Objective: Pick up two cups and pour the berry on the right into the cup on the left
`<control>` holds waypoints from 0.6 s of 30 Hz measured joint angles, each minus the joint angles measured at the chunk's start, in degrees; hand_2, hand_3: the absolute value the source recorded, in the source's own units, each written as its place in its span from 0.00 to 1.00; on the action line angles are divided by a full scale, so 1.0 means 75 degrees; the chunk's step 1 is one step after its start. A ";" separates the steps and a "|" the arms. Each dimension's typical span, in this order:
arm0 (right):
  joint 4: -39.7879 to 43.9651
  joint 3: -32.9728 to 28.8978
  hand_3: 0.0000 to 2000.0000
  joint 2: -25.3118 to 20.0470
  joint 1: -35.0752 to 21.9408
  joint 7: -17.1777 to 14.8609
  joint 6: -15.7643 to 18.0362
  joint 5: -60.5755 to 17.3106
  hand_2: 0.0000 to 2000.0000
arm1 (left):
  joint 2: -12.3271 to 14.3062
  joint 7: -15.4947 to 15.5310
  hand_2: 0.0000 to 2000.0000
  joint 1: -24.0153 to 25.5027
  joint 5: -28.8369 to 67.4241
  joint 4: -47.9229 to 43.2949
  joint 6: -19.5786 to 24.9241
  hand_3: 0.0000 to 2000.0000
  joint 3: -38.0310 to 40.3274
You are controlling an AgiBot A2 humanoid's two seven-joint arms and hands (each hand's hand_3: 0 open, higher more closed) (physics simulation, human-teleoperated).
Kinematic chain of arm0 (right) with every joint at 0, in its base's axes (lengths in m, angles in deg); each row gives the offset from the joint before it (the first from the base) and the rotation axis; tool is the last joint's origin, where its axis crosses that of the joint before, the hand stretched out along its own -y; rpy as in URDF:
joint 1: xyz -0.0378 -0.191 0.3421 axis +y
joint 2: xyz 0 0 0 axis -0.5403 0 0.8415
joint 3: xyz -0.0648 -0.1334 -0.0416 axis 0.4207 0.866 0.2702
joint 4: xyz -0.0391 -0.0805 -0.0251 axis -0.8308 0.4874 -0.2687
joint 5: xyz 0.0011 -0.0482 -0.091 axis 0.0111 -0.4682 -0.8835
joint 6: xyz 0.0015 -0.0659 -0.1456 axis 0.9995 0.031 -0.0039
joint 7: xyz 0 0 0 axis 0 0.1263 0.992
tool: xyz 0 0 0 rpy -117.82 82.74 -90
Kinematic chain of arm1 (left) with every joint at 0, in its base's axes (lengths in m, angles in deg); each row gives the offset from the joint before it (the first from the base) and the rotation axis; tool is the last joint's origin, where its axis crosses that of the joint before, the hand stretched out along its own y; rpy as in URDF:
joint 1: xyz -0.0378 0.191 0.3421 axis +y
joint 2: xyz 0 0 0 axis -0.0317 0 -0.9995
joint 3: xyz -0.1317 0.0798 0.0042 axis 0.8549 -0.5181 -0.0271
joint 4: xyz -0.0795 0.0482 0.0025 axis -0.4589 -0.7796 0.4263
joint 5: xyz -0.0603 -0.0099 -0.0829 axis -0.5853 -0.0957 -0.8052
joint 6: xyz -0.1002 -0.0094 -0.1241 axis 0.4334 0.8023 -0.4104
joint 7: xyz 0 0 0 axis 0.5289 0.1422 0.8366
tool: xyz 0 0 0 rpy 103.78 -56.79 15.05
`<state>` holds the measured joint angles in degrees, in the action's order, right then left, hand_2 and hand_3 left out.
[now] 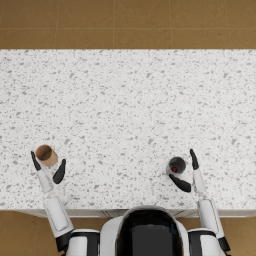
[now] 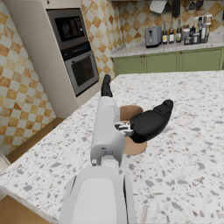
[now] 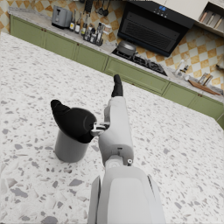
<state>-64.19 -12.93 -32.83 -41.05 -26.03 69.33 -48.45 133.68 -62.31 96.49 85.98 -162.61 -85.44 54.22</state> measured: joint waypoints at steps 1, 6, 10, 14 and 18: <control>0.0051 0.0016 0.00 -0.0016 0.0002 0.0000 0.0000 -0.0012 0.00 | -0.0018 0.0000 0.00 -0.0045 0.0012 0.0205 0.0000 0.00 0.0024; 0.0439 0.0147 0.00 -0.0102 -0.0028 0.0000 0.0000 -0.0036 0.00 | -0.0047 0.0000 0.00 -0.0203 0.0036 0.1079 0.0000 0.00 -0.0045; 0.0830 0.0328 0.00 -0.0179 -0.0076 0.0000 0.0000 -0.0040 0.00 | -0.0072 0.0000 0.00 -0.0358 0.0041 0.1735 0.0000 0.00 -0.0129; 0.1272 0.0448 0.00 -0.0259 -0.0129 0.0000 0.0000 -0.0041 0.00 | -0.0120 0.0000 0.00 -0.0580 0.0042 0.2245 0.0000 0.00 -0.0223; 0.1721 0.0479 0.00 -0.0360 -0.0252 0.0000 0.0000 -0.0041 0.00 | -0.0235 0.0000 0.00 -0.0972 0.0042 0.2852 0.0000 0.00 -0.0286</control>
<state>-51.28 -9.34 -35.53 -42.94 -26.03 69.33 -48.76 131.91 -62.30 89.20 86.29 -141.22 -85.44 52.07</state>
